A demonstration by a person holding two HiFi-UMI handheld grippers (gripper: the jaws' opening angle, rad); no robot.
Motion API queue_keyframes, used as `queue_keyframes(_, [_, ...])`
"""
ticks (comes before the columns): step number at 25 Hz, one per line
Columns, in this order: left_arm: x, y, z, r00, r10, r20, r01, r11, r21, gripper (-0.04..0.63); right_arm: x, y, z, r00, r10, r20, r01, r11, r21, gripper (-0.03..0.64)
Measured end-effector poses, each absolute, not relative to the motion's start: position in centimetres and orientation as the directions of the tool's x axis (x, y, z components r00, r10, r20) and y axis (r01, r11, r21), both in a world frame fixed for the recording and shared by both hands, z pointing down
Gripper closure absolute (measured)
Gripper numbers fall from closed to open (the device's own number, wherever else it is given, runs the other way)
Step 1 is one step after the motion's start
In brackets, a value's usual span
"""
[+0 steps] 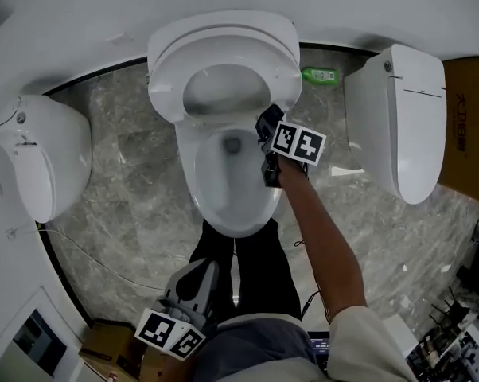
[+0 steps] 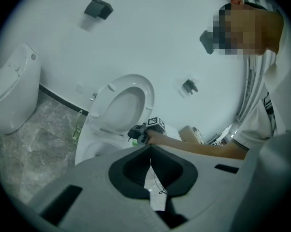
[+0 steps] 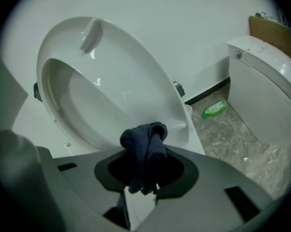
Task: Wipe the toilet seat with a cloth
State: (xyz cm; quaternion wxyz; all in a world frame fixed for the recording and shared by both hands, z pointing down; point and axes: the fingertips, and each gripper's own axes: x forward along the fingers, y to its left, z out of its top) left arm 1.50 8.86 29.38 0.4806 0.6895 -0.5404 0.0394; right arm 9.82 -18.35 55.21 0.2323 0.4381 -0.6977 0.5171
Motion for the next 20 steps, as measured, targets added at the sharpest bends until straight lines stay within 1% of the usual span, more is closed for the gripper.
queue_keyframes(8, [0.9,7.7,26.7,0.406,-0.743,0.532,-0.785,0.014,0.620,0.586,10.2,-19.6,51.4,-0.471,-0.378,0.797,-0.881,0.160,-0.444,0.513])
queue_keyframes(20, [0.5,7.1,23.7,0.416,-0.766,0.489,-0.789,-0.038,0.613,0.586,9.4,-20.9,46.6,-0.464,-0.400,0.790,-0.886,0.195,-0.421,0.514])
